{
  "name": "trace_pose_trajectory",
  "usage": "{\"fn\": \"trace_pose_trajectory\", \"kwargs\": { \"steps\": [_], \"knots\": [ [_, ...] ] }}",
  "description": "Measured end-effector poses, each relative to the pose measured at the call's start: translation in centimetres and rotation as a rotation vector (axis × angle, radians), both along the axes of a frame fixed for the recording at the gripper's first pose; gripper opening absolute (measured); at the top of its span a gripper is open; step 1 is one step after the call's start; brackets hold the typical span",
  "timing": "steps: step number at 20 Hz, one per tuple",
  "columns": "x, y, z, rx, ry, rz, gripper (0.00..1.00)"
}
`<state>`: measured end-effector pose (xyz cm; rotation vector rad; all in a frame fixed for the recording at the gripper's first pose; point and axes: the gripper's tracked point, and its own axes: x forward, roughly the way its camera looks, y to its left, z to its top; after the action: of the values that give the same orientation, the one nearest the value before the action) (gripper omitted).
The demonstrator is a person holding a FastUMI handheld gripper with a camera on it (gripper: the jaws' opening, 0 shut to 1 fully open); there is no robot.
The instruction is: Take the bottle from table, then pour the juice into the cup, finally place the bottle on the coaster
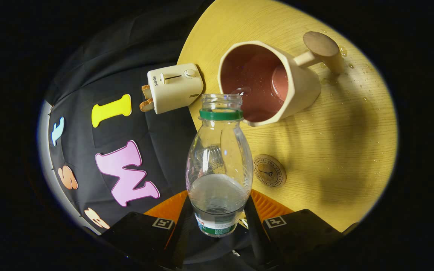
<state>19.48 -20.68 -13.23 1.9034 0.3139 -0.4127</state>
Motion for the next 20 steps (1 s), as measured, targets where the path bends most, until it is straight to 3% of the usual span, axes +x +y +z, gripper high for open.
{"fn": "trace_pose_trajectory", "kwargs": {
  "steps": [20],
  "knots": [
    [0.55, 0.93, 0.90, 0.177, 0.000, -0.032, 0.72]
  ]
}}
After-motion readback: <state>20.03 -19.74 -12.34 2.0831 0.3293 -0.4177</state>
